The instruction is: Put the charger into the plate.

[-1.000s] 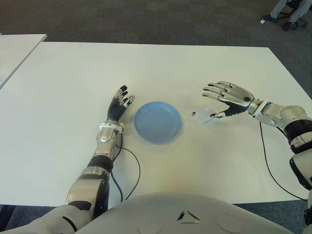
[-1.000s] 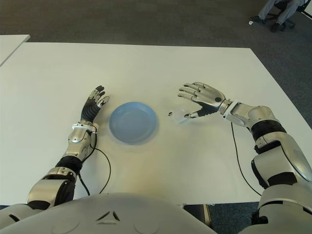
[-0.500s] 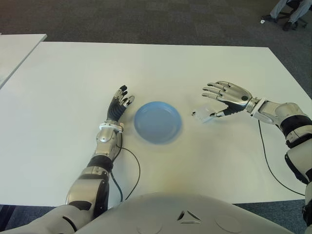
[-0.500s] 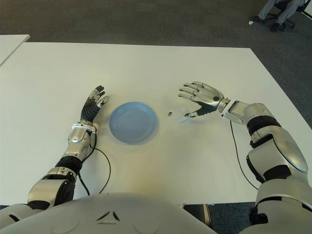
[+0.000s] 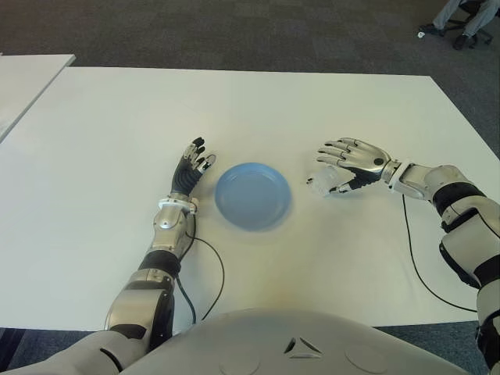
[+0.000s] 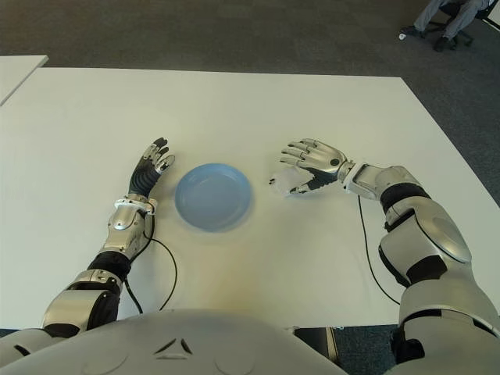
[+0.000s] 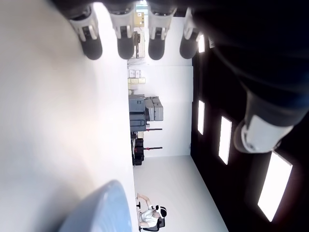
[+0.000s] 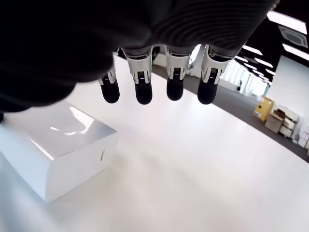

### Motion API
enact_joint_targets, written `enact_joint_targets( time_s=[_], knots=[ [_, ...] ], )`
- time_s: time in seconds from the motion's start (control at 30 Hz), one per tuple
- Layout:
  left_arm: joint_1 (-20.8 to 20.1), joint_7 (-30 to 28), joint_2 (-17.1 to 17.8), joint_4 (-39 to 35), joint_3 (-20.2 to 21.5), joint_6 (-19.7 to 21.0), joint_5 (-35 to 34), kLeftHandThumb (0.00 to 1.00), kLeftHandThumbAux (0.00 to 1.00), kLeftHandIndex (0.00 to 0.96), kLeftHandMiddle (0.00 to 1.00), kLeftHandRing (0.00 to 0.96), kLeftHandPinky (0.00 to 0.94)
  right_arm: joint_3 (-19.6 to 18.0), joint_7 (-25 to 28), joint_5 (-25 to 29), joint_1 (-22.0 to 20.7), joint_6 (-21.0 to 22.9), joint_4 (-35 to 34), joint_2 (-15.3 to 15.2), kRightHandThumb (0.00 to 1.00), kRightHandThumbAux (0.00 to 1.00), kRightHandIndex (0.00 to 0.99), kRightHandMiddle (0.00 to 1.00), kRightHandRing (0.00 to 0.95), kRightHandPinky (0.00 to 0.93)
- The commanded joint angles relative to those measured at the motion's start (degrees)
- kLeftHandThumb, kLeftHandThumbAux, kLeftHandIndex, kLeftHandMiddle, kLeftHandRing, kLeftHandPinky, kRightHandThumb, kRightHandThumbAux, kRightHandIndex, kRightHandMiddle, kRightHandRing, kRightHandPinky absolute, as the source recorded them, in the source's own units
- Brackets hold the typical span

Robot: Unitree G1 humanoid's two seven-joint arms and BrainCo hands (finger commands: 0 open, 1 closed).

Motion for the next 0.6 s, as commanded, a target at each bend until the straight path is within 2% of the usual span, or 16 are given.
enact_joint_targets(
  time_s=[0.03,0.6],
  knots=[
    [2.22,-1.23,-0.25,1.0,-0.18,0.74,-0.14,0.0,0.522,0.0,0.032,0.022,0.021,1.62,1.13,-0.08,-1.04,0.31,0.8,1.21,0.311,0.104,0.0,0.0,0.0,0.0],
    [2.52,-4.34,-0.53,0.77,-0.43,-1.6,-0.79,0.0,0.502,0.0,0.045,0.04,0.024,6.55,2.61,-1.21,-2.75,0.03,1.23,1.86,0.328,0.126,0.0,0.0,0.0,0.0]
  ],
)
